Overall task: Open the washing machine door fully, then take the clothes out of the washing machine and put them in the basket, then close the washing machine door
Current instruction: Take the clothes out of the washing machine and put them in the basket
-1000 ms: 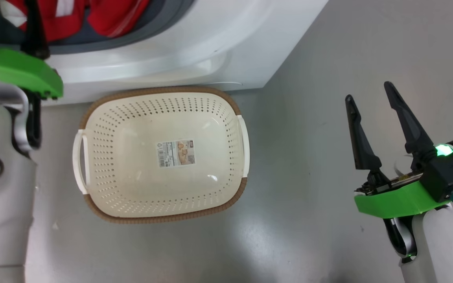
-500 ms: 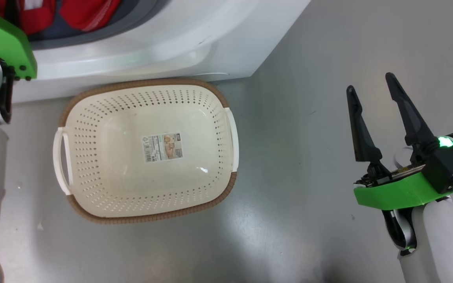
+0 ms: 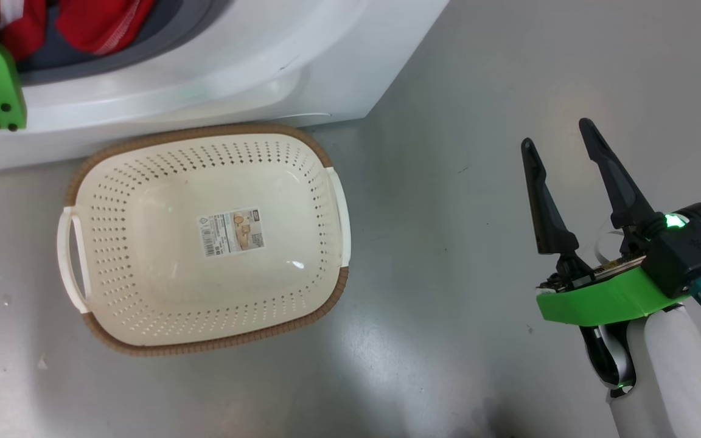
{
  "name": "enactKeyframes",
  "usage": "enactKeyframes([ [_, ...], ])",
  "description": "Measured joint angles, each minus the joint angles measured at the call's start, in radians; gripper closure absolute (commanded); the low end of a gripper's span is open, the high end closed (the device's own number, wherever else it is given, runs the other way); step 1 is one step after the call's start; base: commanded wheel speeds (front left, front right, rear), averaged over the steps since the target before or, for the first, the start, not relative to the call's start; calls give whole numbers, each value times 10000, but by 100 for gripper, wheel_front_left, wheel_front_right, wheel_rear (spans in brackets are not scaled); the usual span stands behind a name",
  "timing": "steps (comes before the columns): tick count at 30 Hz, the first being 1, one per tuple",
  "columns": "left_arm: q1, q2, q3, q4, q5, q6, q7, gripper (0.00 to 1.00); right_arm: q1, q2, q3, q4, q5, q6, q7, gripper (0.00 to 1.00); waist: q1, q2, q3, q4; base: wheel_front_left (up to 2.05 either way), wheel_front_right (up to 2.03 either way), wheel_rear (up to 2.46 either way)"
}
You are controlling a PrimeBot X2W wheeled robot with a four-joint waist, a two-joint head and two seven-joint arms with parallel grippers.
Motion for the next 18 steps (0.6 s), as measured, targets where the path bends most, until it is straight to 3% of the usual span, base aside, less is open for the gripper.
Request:
enactKeyframes([
  [1, 0, 2, -17, 21, 0, -33, -2, 100, 0, 0, 0, 13, 29, 0, 0, 0, 0, 0, -12, -13, 0, 0, 0],
  [9, 9, -75, -10, -19, -203, -115, -867, 100, 0, 0, -10, 96, 35, 0, 0, 0, 0, 0, -111, 24, 0, 0, 0],
  [18, 406, -393, 476, -462, -936, -222, -2865, 100, 1, 2, -100, 159, 35, 0, 0, 0, 0, 0, -321, 227, 0, 0, 0],
])
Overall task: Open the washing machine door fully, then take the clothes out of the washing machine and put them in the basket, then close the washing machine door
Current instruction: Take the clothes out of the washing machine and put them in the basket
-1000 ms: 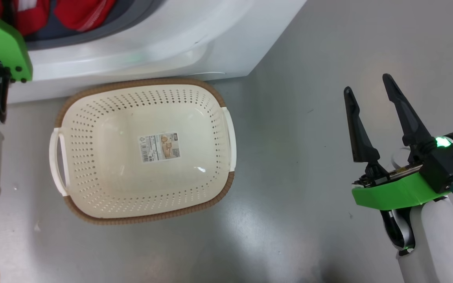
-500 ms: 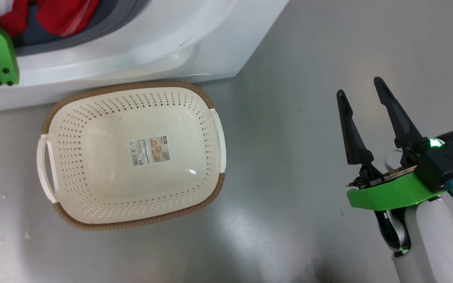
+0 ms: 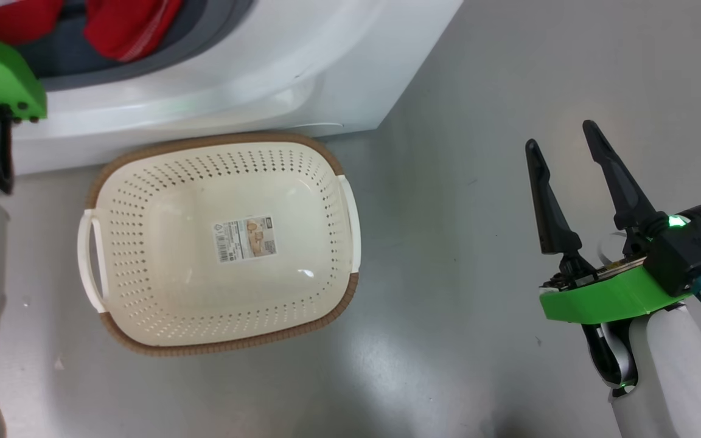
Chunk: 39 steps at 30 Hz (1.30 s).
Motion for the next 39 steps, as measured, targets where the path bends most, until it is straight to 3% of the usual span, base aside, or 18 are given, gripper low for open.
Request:
enactKeyframes([
  [5, 668, -151, 257, -732, -422, -337, -895, 100, 4, -2, -115, 12, -2, 0, 0, 0, 0, 0, -268, 177, 0, 0, 0],
  [15, 2820, -393, 727, -3476, -518, -408, -1039, 100, 143, -2, -226, 44, -6, 0, 0, 0, 0, 0, -898, 446, 0, 0, 0],
  [25, 5332, -752, 984, -6142, -276, -161, -1083, 100, 546, -2, -336, 169, 0, 0, 2, 0, 0, 0, -1738, 608, 0, 0, 0],
  [39, 8138, -1028, 876, -8573, -209, 284, -1009, 100, 1184, 2, -420, 305, 159, 0, 2, 0, 0, 0, -2987, 676, 0, 0, 0],
])
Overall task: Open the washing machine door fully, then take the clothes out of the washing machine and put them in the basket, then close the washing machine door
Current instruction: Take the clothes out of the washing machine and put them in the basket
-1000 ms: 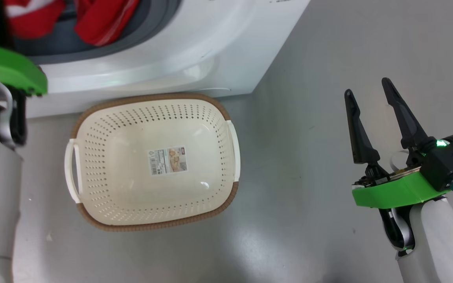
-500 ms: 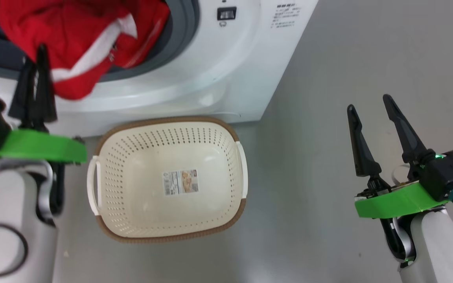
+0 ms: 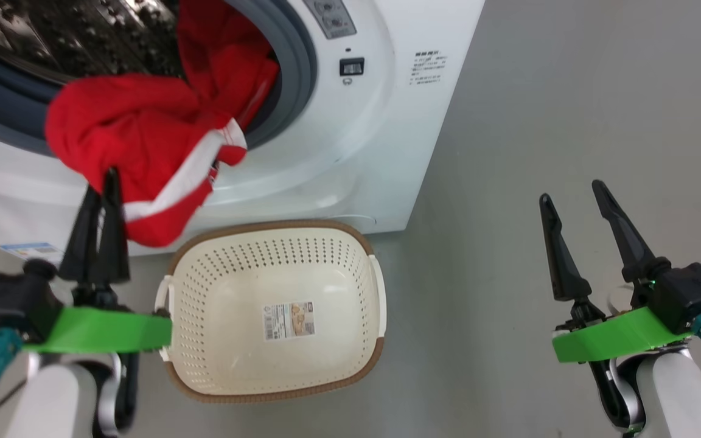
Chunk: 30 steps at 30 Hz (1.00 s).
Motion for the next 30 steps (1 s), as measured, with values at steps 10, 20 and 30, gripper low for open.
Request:
enactKeyframes([
  [10, 1546, -320, -161, -1507, -121, 288, 161, 100, 241, 4, -31, -12, -25, 0, 0, 0, 0, 0, -574, 44, 0, 0, 0],
  [20, 2153, -736, -736, -1200, -648, 242, 616, 100, 433, 10, 13, 19, -90, 0, 0, 0, 0, 0, -639, 79, 0, 0, 0],
  [30, 1193, -1074, -1294, 2015, -1083, -370, 704, 100, 389, 12, 238, 73, -90, 0, 0, 0, 0, 0, -177, -97, 0, 0, 0],
])
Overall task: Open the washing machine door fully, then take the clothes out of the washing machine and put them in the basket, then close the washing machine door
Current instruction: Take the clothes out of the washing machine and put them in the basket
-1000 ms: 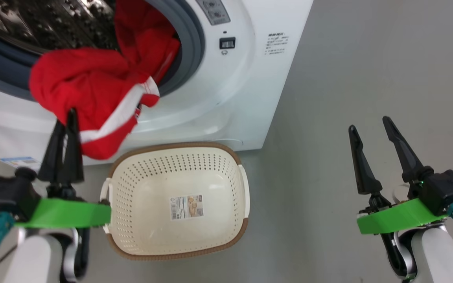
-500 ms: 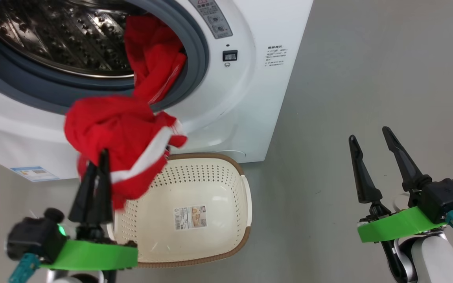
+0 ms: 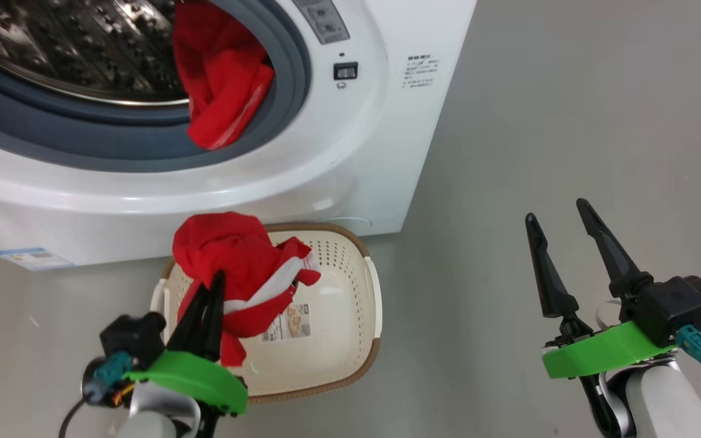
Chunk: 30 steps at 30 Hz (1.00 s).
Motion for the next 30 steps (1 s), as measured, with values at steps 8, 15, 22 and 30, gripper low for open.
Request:
enactKeyframes([
  [8, -1570, -144, -23, 2886, -384, -435, -230, 100, -200, 0, 140, -10, 6, 0, 0, 0, 0, 0, 682, -217, 0, 0, 0],
  [15, -2884, -188, -96, 5319, -560, -719, -119, 100, -541, -2, 188, -48, 100, 0, 0, 0, 0, 0, 1381, -417, 0, 0, 0],
  [22, -4115, -86, -347, 7371, -543, -880, 738, 100, -990, -4, 387, -94, 196, 0, 0, 0, 0, 0, 2088, -679, 0, 0, 0],
  [30, -5077, 226, -483, 9087, -502, -759, 1751, 100, -1158, -4, 539, -94, 589, 0, 0, 0, 0, 0, 2760, -1133, 0, 0, 0],
])
